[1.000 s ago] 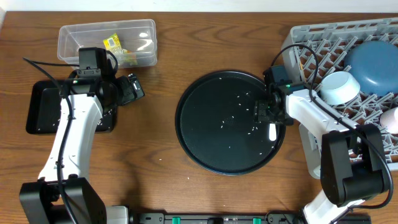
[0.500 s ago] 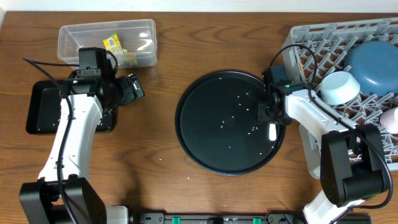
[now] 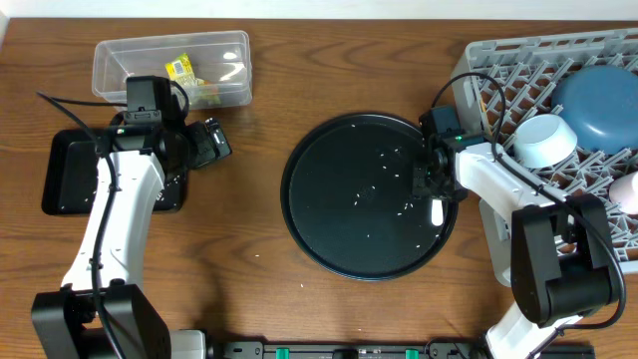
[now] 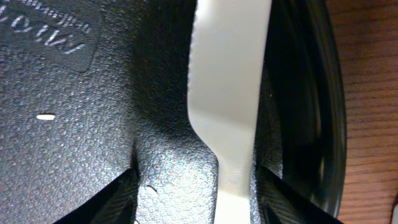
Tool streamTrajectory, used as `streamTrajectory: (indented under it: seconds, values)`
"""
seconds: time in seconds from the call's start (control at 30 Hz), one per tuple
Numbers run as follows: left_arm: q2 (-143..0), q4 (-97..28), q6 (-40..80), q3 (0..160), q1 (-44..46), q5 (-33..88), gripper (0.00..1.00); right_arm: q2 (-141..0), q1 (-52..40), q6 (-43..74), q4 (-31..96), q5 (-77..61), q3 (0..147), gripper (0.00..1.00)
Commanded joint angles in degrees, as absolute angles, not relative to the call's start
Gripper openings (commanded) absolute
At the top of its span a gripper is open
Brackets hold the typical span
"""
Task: Sort waste into correct bins and load items into the dishwasher rack
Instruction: 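Lower the right gripper and close it on the white knife, then lift the white knife off the tray with the right gripper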
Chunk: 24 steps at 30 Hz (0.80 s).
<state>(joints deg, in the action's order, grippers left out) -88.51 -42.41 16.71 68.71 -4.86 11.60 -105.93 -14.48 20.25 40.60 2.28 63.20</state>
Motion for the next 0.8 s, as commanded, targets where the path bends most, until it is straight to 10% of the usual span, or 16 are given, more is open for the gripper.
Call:
streamTrajectory:
  seconds: [0.0,0.6,0.77]
  values:
    - [-88.73,-42.61,16.60,68.73,-5.08,10.85,0.98,-107.28,-15.40,20.08,40.47,2.59,62.76,0.49]
    - [-88.73,-42.61,16.60,68.73,-5.08,10.85,0.98,-107.26,-15.40,20.03,40.66,2.57,62.78,0.01]
    - [-88.73,-42.61,16.60,68.73,-5.08,10.85,0.98,-107.26,-15.40,20.05,40.66,2.55,62.78,0.01]
